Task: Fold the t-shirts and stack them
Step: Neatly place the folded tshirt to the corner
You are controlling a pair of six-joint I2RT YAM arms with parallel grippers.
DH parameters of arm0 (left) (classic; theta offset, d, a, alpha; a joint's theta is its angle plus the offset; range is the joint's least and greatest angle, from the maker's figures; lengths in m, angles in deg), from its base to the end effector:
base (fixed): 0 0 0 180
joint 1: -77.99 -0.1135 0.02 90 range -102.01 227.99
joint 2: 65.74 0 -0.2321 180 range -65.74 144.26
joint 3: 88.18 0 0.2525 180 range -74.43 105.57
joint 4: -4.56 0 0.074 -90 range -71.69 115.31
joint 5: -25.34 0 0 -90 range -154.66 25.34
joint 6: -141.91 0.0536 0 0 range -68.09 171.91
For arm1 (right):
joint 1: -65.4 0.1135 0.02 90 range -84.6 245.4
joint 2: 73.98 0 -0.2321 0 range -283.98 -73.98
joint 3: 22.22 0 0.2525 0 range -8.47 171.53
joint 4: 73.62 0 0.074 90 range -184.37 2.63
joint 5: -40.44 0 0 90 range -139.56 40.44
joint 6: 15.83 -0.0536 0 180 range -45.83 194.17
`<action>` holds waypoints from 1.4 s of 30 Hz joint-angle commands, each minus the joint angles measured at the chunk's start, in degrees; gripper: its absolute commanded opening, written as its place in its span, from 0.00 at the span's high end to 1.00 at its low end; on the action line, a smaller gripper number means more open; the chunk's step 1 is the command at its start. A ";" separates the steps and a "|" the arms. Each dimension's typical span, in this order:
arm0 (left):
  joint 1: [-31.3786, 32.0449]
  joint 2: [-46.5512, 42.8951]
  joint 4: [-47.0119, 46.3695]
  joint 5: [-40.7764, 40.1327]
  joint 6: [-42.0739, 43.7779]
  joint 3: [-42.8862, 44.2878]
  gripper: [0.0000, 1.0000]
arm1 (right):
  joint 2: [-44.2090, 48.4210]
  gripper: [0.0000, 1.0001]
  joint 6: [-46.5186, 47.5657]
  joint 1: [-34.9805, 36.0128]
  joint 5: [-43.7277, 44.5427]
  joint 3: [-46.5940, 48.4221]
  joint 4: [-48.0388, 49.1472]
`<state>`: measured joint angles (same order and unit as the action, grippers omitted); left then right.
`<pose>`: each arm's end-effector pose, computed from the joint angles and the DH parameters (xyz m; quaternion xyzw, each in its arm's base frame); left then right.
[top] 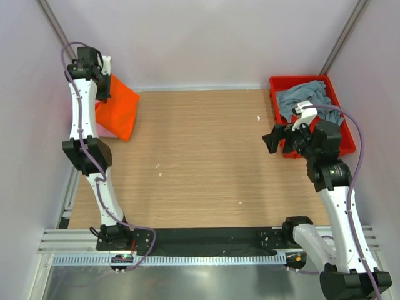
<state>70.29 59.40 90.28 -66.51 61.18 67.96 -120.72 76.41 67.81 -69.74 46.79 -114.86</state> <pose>0.4395 0.0612 0.3292 0.0082 0.9528 0.0599 0.2974 0.2112 0.0274 0.3378 -0.1342 0.7966 0.1435 0.5717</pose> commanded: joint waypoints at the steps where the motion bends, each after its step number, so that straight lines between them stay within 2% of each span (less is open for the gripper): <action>1: -1.61 -3.94 -4.02 -2.90 1.10 2.37 1.00 | 0.07 0.11 -1.27 -0.83 -2.05 -0.42 2.96; 6: -3.72 -3.85 -4.81 -3.16 0.57 1.67 1.00 | -0.46 0.11 -1.54 -1.54 -2.67 -0.60 3.40; 10: -5.21 -4.11 -6.48 -6.32 0.83 -0.79 1.00 | -0.63 0.11 -1.54 -1.71 -2.84 -0.95 3.58; 15: -7.15 -4.73 -10.61 -9.31 1.00 -7.90 1.00 | -0.63 0.11 -1.71 -1.71 -3.54 -1.56 3.93; 21: -7.15 -3.33 -16.32 -18.09 2.41 -14.41 1.00 | -0.63 0.11 -2.15 -4.00 -4.60 -1.74 4.02; 25: -7.24 -3.59 -24.04 -22.74 4.08 -19.42 0.97 | -0.28 0.11 -2.15 -4.96 -5.21 -2.18 4.19; 31: -7.15 -0.87 -29.85 -29.96 6.98 -19.52 0.94 | -0.02 0.11 -3.47 -6.81 -6.53 -2.70 4.54; 32: -7.24 -0.60 -30.30 -30.75 6.63 -19.25 0.90 | 0.07 0.11 -3.56 -6.98 -6.62 -2.79 4.63; 33: -7.15 -0.69 -30.56 -32.33 6.11 -19.34 0.82 | -0.02 0.11 -3.73 -7.07 -6.71 -2.79 4.72; 34: -6.97 -1.12 -31.35 -32.78 5.32 -20.12 0.58 | 0.07 0.11 -3.82 -7.33 -7.06 -2.88 4.90; 35: -6.45 -1.74 -31.88 -33.22 4.35 -21.18 0.50 | 0.07 0.11 -3.82 -7.42 -7.15 -2.88 4.90; 36: -6.01 -3.83 -32.58 -33.13 4.17 -22.49 0.24 | 0.07 0.10 -4.00 -7.51 -7.24 -2.88 5.07; 37: -5.57 -5.16 -34.42 -32.79 3.73 -26.07 0.02 | -0.10 0.09 -3.91 -7.60 -7.15 -2.88 5.07; 42: -0.92 -16.14 -40.14 -27.78 0.14 -39.45 0.01 | -0.54 0.00 -3.56 -7.78 -6.18 -2.71 5.25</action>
<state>65.94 51.97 56.77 -96.02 64.40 32.68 -121.51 72.96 60.40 -75.82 43.69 -112.39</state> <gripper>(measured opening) 0.994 0.962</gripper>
